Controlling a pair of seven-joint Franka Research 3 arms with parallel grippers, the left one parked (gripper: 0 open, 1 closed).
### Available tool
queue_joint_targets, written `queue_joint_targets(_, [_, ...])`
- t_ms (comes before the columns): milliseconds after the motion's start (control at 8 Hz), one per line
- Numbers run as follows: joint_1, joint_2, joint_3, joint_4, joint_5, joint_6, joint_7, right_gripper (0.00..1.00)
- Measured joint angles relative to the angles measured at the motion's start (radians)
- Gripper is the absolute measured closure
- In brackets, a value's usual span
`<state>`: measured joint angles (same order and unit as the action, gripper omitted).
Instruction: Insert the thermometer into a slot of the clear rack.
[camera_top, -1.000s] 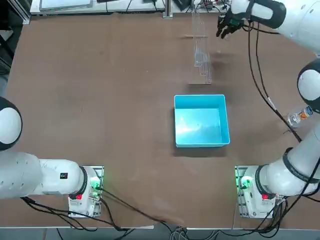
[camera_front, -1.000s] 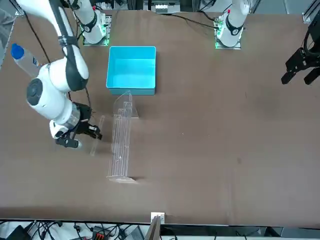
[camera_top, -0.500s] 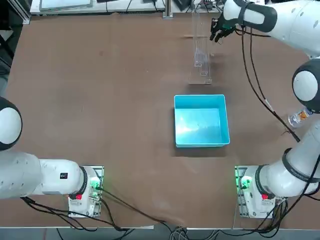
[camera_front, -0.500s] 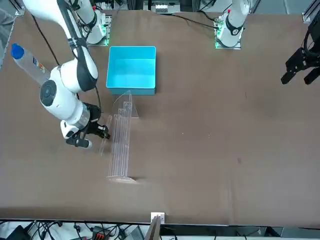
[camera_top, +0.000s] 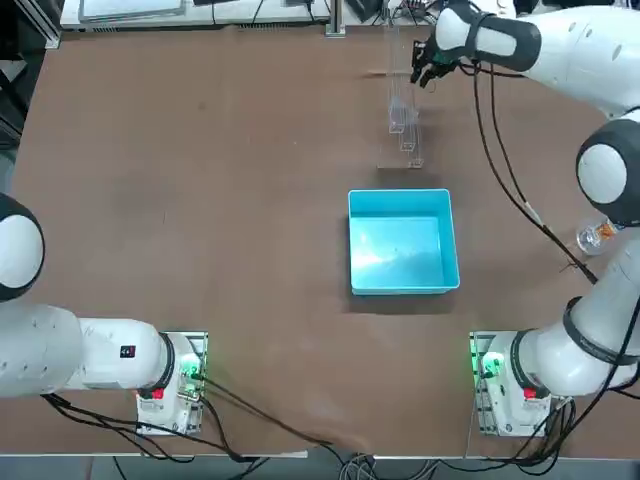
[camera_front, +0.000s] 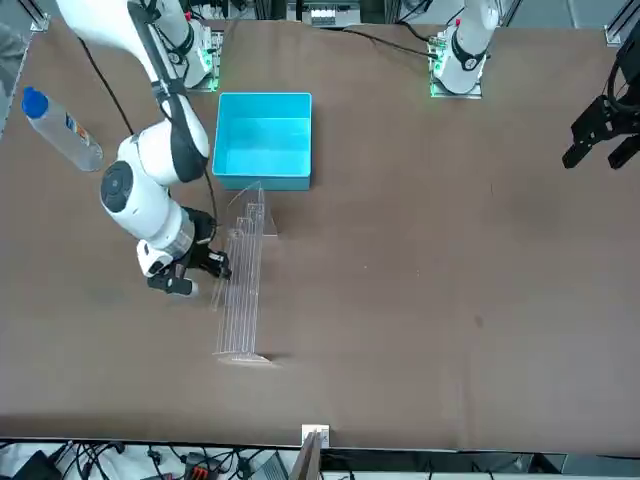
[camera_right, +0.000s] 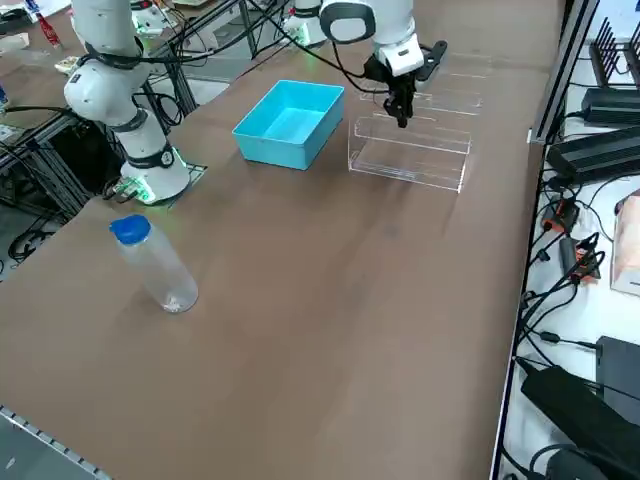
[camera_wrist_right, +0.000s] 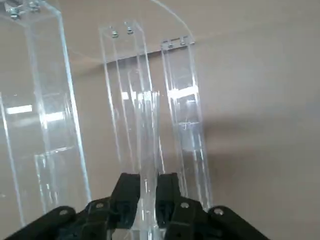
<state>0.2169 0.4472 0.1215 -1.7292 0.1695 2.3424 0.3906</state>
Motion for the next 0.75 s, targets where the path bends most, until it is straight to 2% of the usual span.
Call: queue_joint_targets(750, [0.016, 0.025, 0.000, 0.000, 0.000, 0.040, 0.007, 0.78])
